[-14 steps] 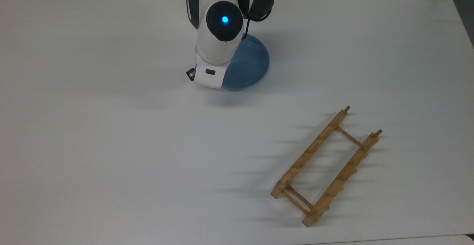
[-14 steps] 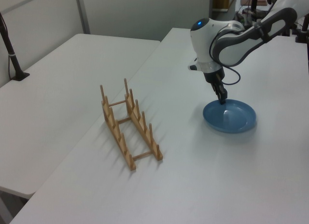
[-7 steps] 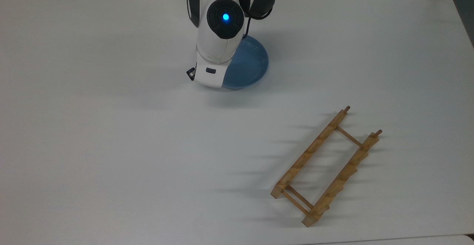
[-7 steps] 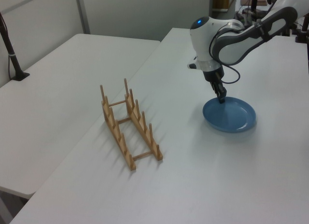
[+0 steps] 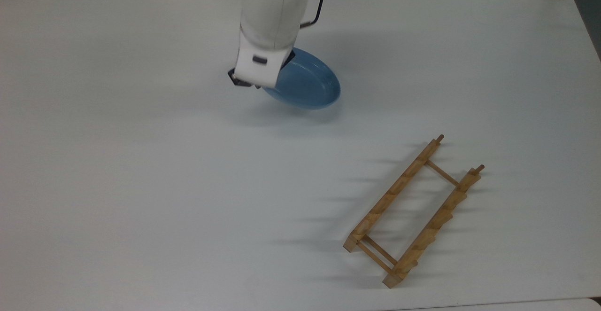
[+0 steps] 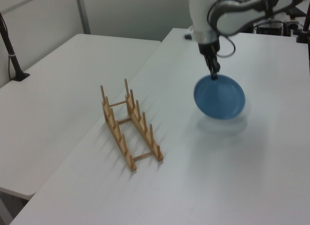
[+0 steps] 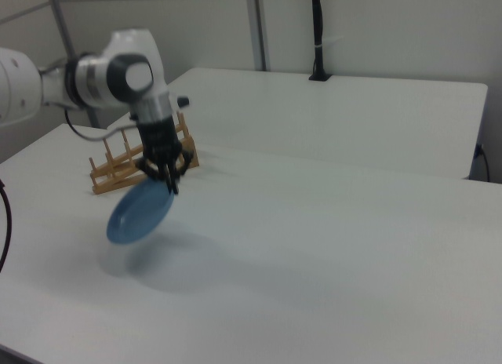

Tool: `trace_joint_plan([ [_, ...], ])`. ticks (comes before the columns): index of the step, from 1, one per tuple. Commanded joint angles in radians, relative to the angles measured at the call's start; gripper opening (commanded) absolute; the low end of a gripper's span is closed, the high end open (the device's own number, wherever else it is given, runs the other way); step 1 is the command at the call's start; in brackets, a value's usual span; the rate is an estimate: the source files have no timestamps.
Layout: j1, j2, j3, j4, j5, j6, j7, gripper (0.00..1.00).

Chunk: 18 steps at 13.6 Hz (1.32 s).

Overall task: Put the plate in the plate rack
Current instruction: 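Lift the plate by its rim and carry it over the wooden rack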

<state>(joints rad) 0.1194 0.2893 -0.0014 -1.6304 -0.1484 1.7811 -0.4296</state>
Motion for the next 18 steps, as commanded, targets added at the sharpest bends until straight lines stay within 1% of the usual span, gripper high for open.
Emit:
trace_joint_plan([
  [1, 0.017, -0.025, -0.003, 0.15, 0.033, -0.034, 0.147, 0.0],
  [2, 0.019, -0.025, -0.002, 0.19, 0.026, -0.017, 0.239, 0.0],
  [3, 0.051, -0.025, -0.003, 0.222, 0.02, 0.041, 0.321, 0.0],
  [4, 0.09, -0.025, -0.008, 0.224, 0.009, 0.12, 0.419, 0.0],
  [5, 0.111, -0.025, -0.008, 0.224, -0.019, 0.18, 0.486, 0.0],
  [6, 0.127, -0.024, -0.006, 0.224, -0.064, 0.229, 0.556, 0.0],
  [8, 0.17, -0.016, -0.006, 0.222, -0.163, 0.299, 0.705, 0.0],
  [9, 0.201, -0.007, -0.005, 0.219, -0.236, 0.363, 0.806, 0.0],
  [12, 0.255, 0.017, -0.005, 0.216, -0.406, 0.49, 1.003, 0.0],
  [14, 0.289, 0.048, -0.005, 0.216, -0.553, 0.508, 1.125, 0.0],
  [15, 0.308, 0.065, -0.005, 0.215, -0.651, 0.509, 1.207, 0.0],
  [16, 0.319, 0.076, -0.003, 0.213, -0.699, 0.509, 1.245, 0.0],
  [18, 0.341, 0.097, -0.003, 0.195, -0.749, 0.509, 1.275, 0.0],
])
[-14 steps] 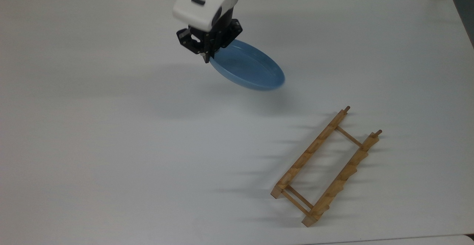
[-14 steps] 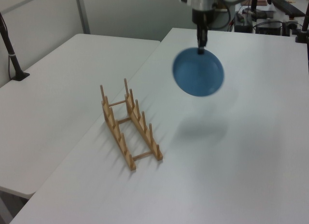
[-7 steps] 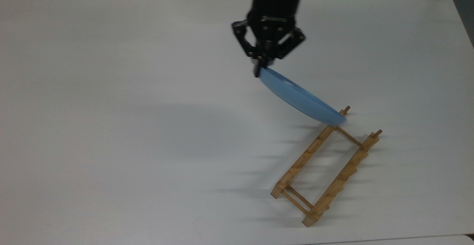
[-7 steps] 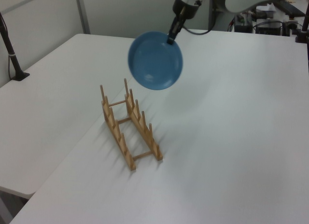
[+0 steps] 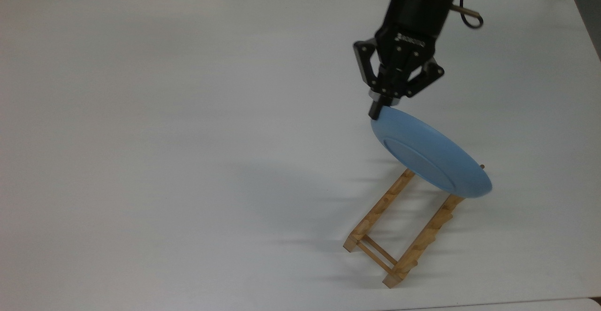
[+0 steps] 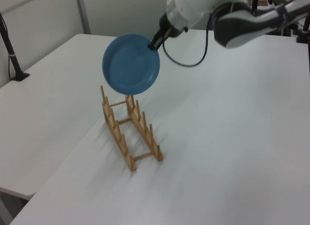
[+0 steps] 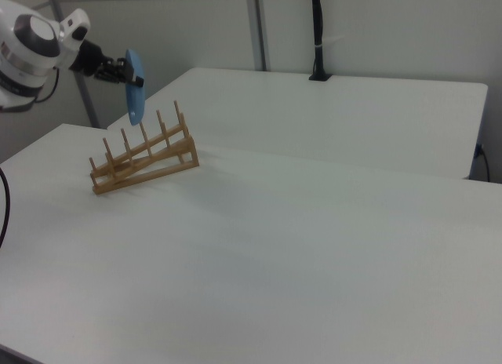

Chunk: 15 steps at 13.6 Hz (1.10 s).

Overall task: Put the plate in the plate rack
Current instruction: 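Lift the plate by its rim and carry it over the wooden rack, then lower the plate upright between the rack's pegs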

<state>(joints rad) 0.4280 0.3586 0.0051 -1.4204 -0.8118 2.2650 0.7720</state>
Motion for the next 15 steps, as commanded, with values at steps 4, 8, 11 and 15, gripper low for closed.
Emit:
trace_joint_plan([
  [4, 0.04, 0.072, -0.01, -0.015, -0.115, 0.027, 0.078, 0.0],
  [8, 0.074, 0.125, -0.01, -0.015, -0.196, 0.027, 0.093, 0.01],
  [11, 0.09, 0.149, -0.01, -0.015, -0.25, 0.027, 0.127, 0.17],
  [15, 0.089, 0.155, -0.01, -0.006, -0.248, 0.025, 0.128, 1.0],
])
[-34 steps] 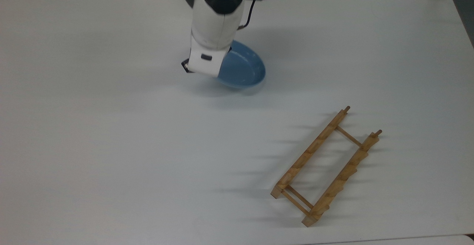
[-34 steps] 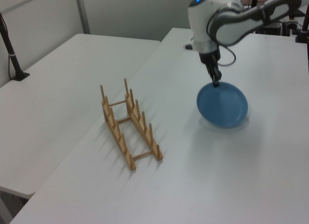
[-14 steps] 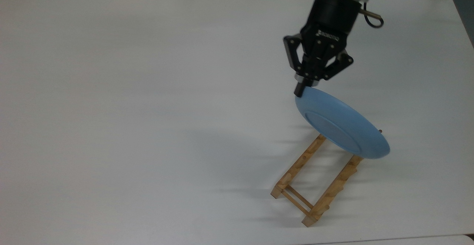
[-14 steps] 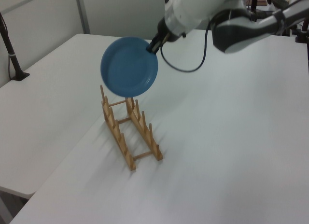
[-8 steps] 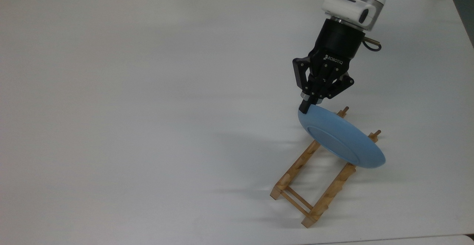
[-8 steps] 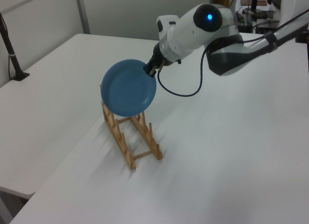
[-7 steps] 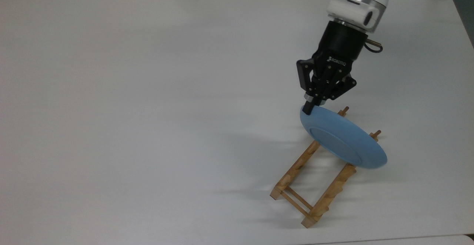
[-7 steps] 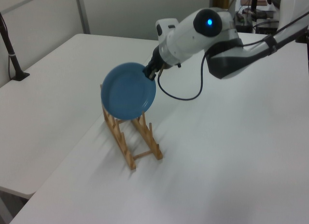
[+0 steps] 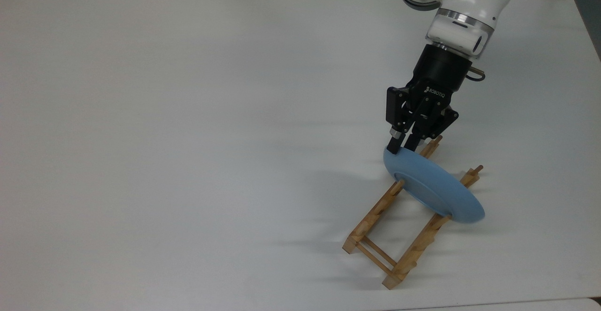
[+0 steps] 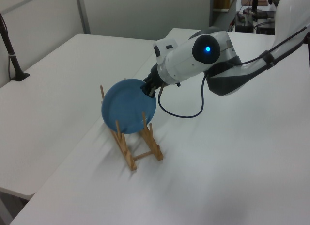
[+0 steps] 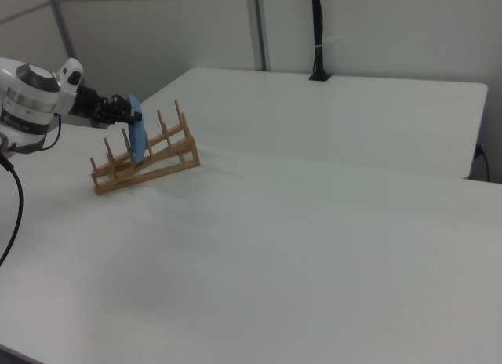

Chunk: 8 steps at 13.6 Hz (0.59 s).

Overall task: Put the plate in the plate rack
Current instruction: 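Lower the plate upright between the rack's pegs, then open the gripper and raise it away from the plate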

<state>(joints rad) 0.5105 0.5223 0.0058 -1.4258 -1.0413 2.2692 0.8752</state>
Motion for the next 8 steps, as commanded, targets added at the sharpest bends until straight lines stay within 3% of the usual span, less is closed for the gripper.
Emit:
trace_joint_plan([
  [1, 0.008, -0.015, -0.009, -0.001, -0.016, 0.018, 0.027, 1.0],
  [4, 0.0, -0.054, -0.009, -0.001, 0.016, 0.015, 0.041, 1.0],
  [8, -0.016, -0.128, -0.009, -0.005, 0.151, 0.006, 0.027, 1.0],
])
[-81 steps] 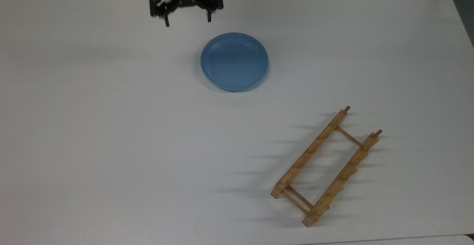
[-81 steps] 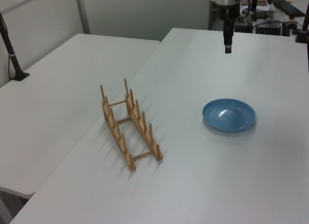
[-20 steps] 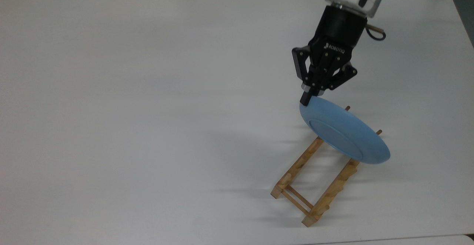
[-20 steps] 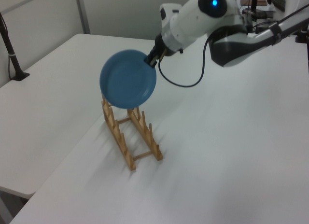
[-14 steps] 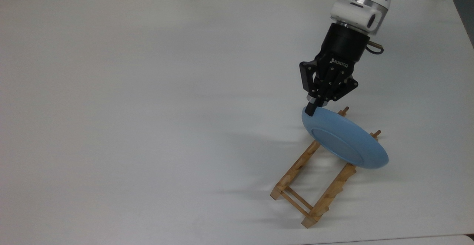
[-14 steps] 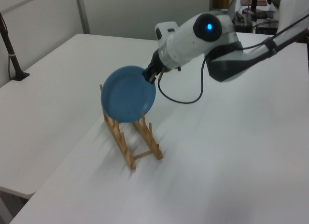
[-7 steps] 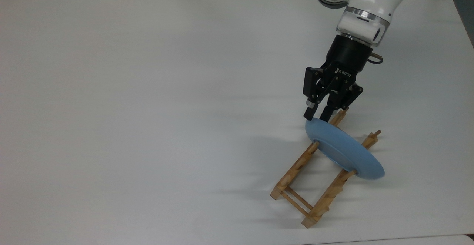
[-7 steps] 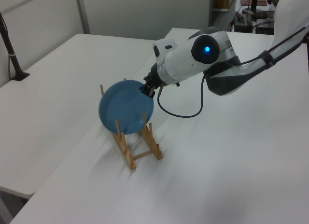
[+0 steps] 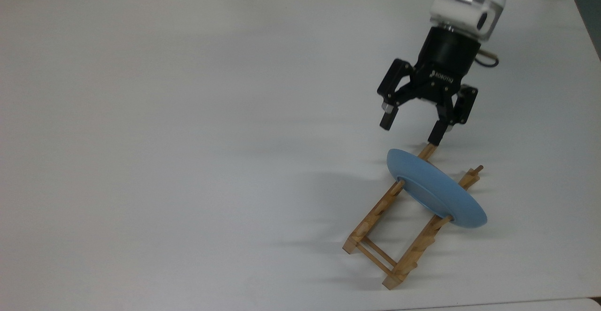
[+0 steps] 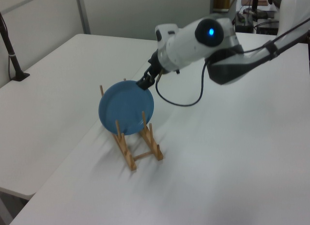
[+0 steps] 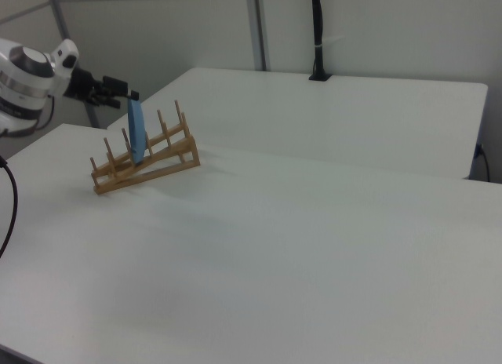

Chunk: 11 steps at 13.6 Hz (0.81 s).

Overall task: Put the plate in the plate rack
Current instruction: 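Open the gripper and raise it away from the plate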

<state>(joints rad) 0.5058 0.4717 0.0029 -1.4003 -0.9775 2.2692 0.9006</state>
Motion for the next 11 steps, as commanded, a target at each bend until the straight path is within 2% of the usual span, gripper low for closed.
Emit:
trace_joint_plan([
  [1, -0.027, -0.097, -0.006, -0.036, 0.139, 0.004, -0.018, 1.0],
  [4, -0.073, -0.151, -0.006, -0.036, 0.388, -0.074, -0.19, 1.0],
  [5, -0.108, -0.189, -0.007, -0.037, 0.533, -0.129, -0.292, 1.0],
  [6, -0.137, -0.209, -0.009, -0.037, 0.625, -0.17, -0.36, 1.0],
  [9, -0.242, -0.264, -0.009, -0.054, 0.83, -0.327, -0.604, 1.0],
  [11, -0.332, -0.297, -0.014, -0.074, 0.936, -0.505, -0.785, 1.0],
])
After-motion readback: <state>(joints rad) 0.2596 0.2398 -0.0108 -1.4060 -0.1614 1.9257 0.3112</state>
